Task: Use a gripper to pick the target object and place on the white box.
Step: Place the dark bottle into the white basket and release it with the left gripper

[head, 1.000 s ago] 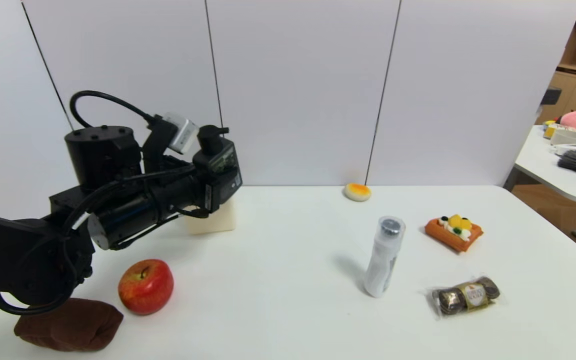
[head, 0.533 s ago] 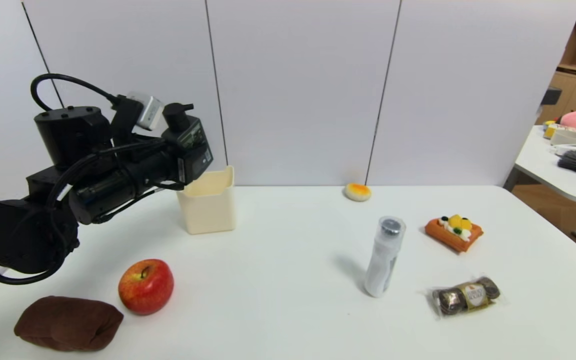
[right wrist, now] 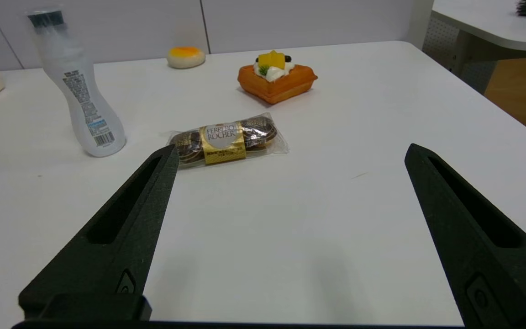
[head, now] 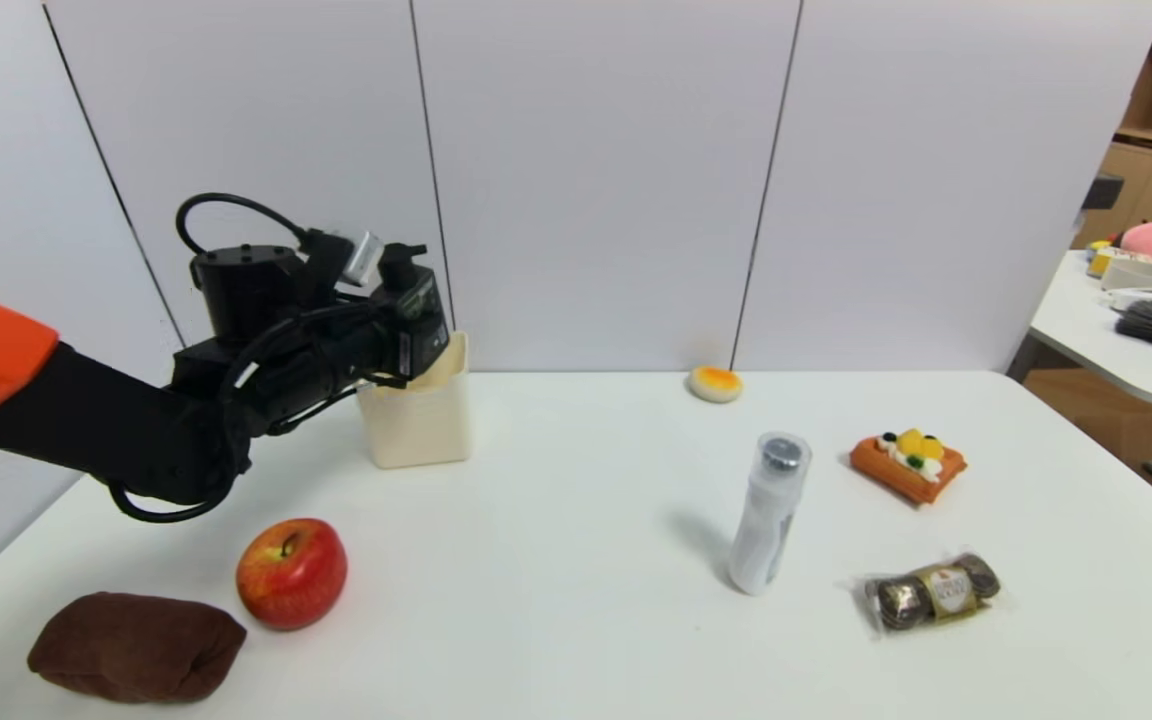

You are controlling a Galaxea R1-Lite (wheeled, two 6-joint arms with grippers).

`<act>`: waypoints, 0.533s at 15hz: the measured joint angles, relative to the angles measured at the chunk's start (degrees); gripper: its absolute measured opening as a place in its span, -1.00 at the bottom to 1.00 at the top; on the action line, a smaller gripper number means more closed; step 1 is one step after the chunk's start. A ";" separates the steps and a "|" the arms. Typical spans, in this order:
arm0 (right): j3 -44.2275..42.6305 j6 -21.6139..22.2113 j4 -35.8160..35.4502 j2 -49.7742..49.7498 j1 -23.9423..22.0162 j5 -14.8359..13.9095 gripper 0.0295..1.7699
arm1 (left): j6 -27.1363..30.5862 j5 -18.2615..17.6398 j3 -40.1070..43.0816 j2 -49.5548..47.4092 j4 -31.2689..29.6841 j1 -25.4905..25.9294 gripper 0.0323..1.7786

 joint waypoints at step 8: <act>0.00 0.05 -0.02 0.00 0.00 0.00 0.93 | 0.16 -0.09 -1.46 5.81 -0.26 0.50 -0.32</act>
